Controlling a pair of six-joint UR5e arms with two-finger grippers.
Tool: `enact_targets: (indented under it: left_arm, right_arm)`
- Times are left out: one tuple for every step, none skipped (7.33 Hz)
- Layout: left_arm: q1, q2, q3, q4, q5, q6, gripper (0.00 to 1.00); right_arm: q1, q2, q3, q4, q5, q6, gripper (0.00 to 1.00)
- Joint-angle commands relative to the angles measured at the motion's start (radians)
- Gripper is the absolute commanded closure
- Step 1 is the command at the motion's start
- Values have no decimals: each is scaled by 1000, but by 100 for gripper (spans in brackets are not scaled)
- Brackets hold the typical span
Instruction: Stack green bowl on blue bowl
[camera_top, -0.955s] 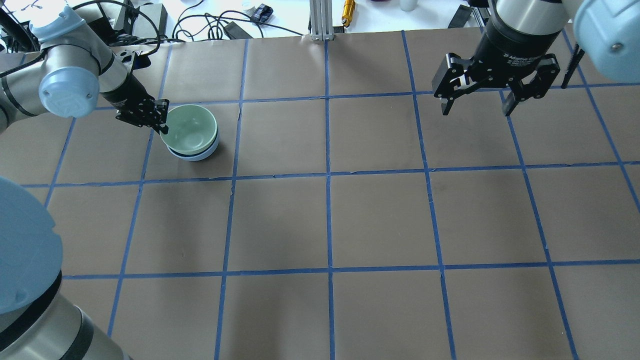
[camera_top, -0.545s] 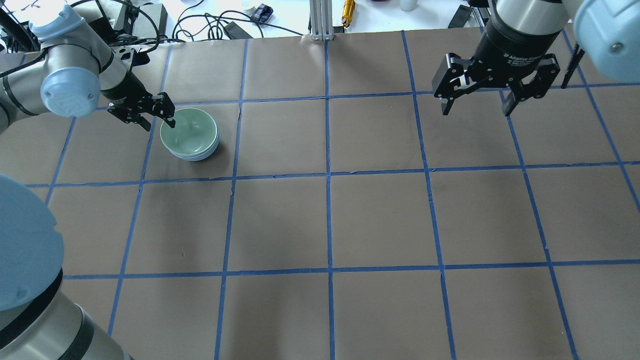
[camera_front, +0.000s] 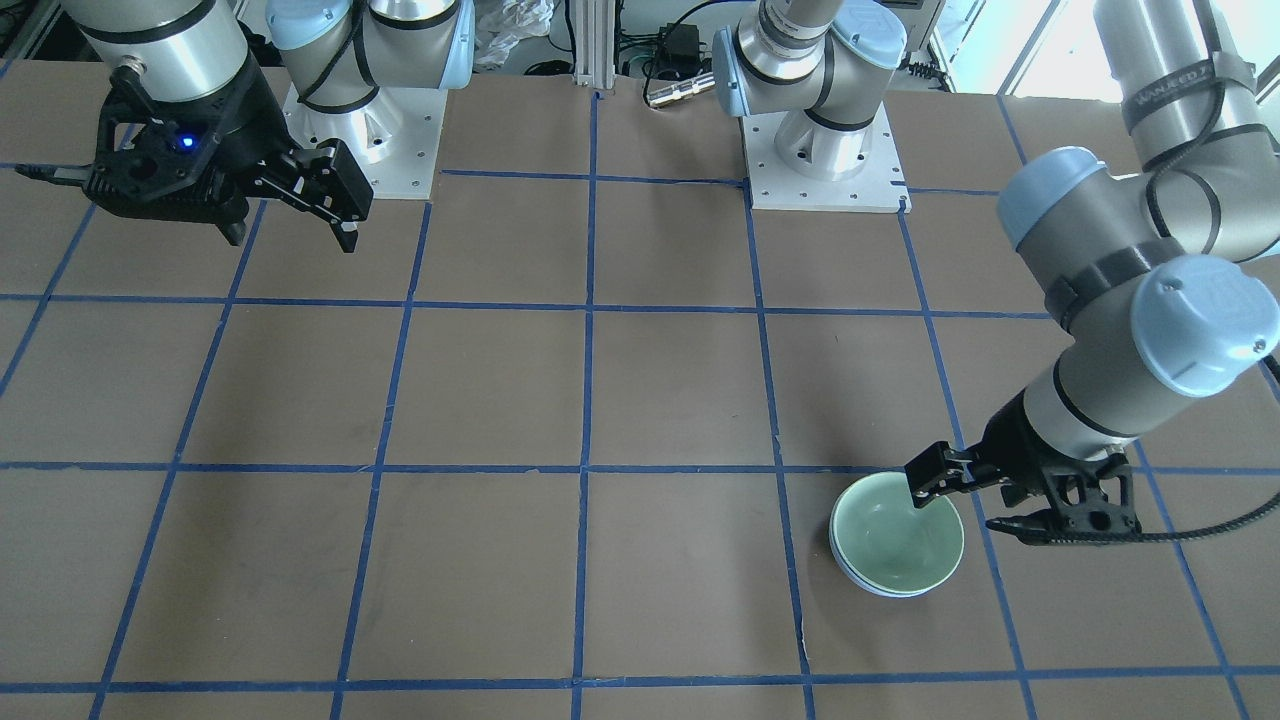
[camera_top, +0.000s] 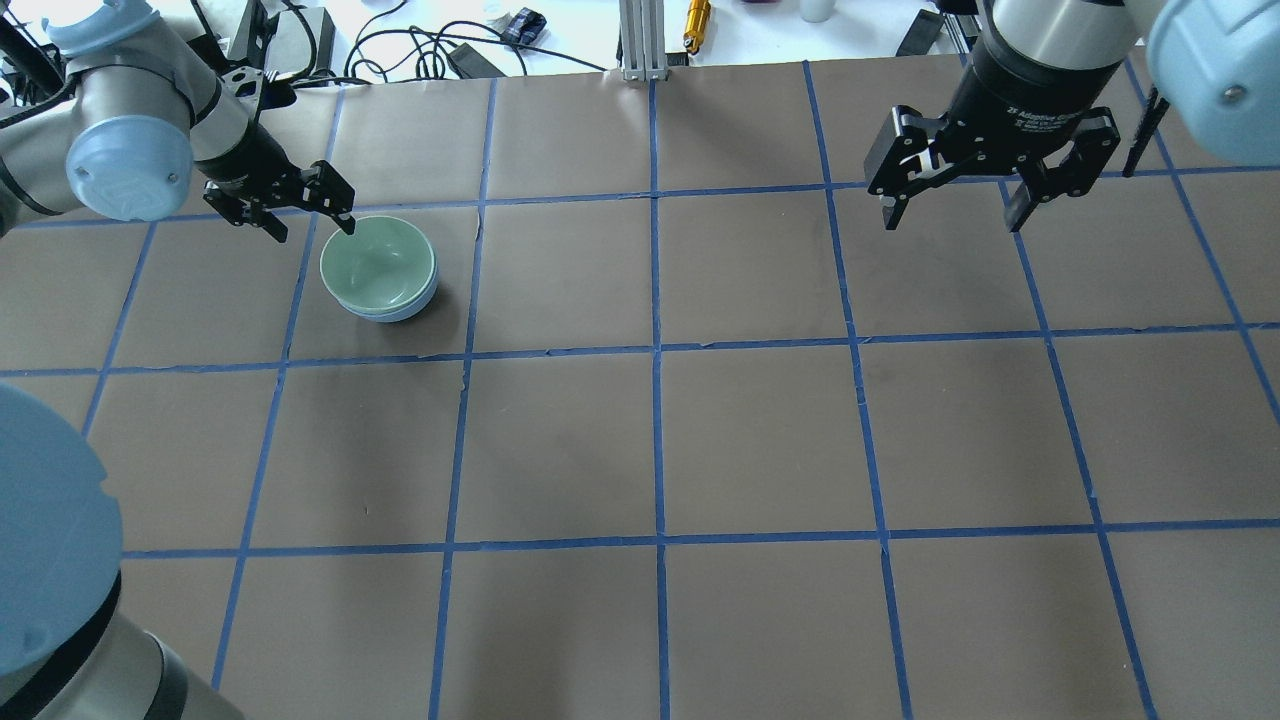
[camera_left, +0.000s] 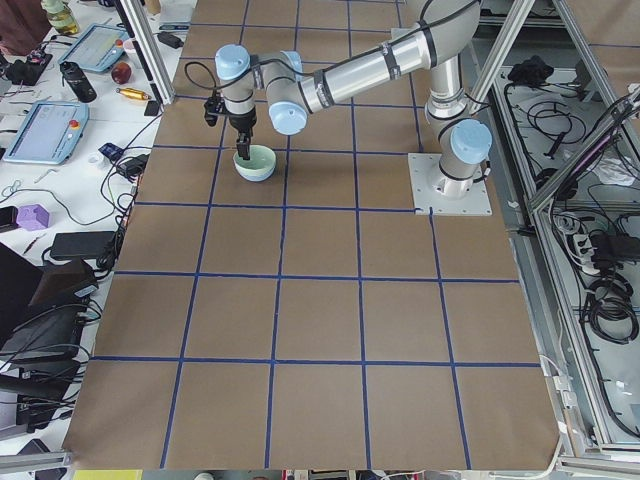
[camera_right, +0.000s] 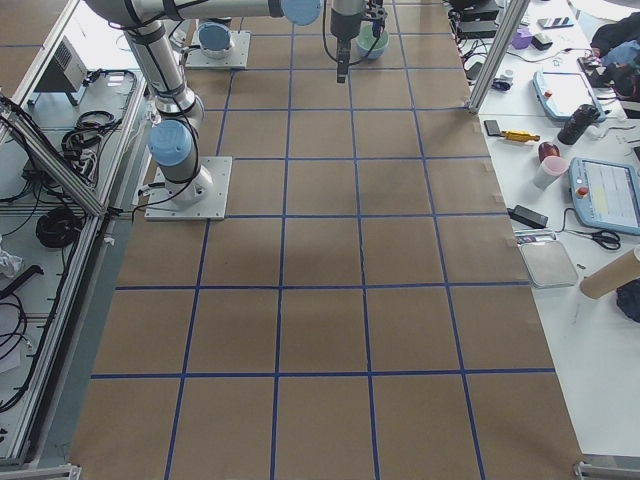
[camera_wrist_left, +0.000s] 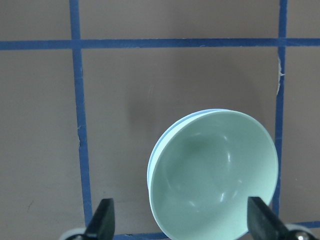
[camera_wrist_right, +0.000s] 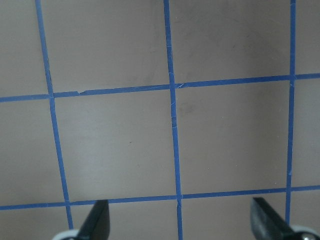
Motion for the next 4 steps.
enact_targets:
  left_arm:
    - [-106,119,-16,-107,17,-168,0]
    - [-119,170,-10,-186,15,-179,0]
    - [-122,235,-2,-269,8,-199,0]
    - [-142,288,-10,-281,11,-215,0]
  right_arm:
    - [0,0,2,1,0,0,0]
    - [0,0,0,-1,0,0,0]
    - [0,0,2,1,0,0,0]
    - [0,0,2,1,0,0,0]
